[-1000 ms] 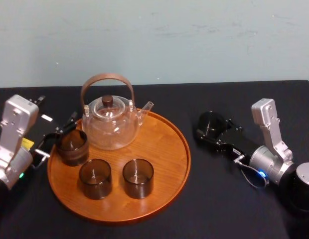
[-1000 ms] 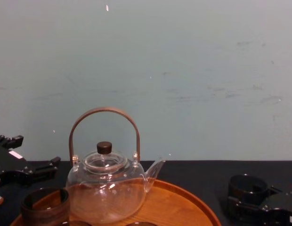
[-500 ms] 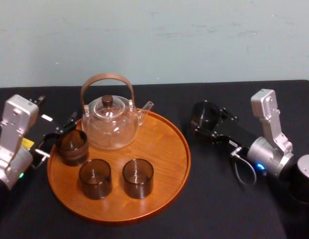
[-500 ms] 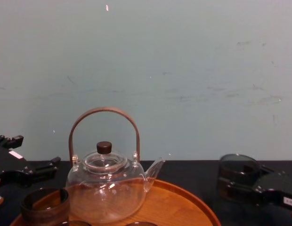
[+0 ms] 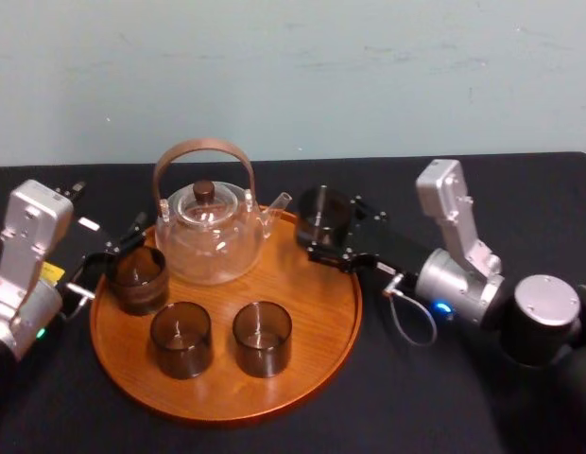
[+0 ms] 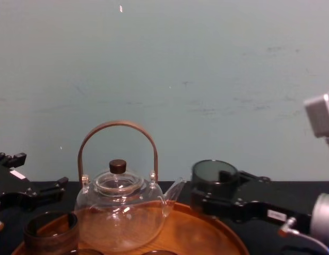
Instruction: Pick up the glass from the table and place it on the tray.
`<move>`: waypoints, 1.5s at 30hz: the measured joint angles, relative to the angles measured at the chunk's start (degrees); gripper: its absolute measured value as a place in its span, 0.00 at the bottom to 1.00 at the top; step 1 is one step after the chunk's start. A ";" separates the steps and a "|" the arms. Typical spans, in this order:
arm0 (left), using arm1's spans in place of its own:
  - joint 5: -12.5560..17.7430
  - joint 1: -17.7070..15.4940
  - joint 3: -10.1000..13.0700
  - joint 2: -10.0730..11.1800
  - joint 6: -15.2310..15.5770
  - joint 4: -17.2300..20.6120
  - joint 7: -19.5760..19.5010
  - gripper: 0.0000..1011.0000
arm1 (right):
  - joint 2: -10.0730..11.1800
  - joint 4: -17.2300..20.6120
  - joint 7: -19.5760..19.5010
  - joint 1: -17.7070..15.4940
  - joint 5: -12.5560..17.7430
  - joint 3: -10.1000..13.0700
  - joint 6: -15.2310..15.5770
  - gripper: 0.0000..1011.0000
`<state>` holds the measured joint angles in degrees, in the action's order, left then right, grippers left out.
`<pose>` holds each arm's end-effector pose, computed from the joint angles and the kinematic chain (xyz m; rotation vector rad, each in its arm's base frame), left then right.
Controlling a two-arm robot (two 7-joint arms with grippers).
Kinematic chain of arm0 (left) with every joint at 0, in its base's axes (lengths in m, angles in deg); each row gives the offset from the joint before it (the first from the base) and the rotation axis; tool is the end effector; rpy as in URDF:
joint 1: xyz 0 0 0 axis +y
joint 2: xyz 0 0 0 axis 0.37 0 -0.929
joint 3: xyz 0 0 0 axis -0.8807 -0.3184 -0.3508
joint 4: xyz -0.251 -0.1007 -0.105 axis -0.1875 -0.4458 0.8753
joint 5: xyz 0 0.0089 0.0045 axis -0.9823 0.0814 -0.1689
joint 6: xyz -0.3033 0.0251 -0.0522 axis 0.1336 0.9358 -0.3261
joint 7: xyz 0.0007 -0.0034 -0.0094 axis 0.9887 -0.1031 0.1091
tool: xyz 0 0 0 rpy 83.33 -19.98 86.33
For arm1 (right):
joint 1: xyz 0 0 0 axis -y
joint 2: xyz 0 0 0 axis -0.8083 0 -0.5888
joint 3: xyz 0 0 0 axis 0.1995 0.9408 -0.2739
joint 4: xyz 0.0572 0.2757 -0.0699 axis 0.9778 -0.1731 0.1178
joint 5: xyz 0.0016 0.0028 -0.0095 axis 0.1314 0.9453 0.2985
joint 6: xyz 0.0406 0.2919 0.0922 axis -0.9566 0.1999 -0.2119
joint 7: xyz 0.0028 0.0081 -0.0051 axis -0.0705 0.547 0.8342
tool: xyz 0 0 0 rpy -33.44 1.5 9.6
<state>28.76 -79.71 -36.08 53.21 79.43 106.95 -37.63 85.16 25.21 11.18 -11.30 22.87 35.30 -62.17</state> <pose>0.3580 0.0825 -0.3022 0.3045 -0.2850 1.2479 0.4302 -0.0107 -0.3252 -0.0799 -0.0697 -0.7029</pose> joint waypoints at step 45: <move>0.00 0.00 0.00 0.00 0.00 0.00 0.00 0.99 | -5.39 -14.32 3.75 6.57 0.03 -4.68 -3.91 0.89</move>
<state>28.76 -79.71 -36.09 53.21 79.43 106.95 -37.63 79.77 10.89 14.93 -4.73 22.90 30.62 -66.07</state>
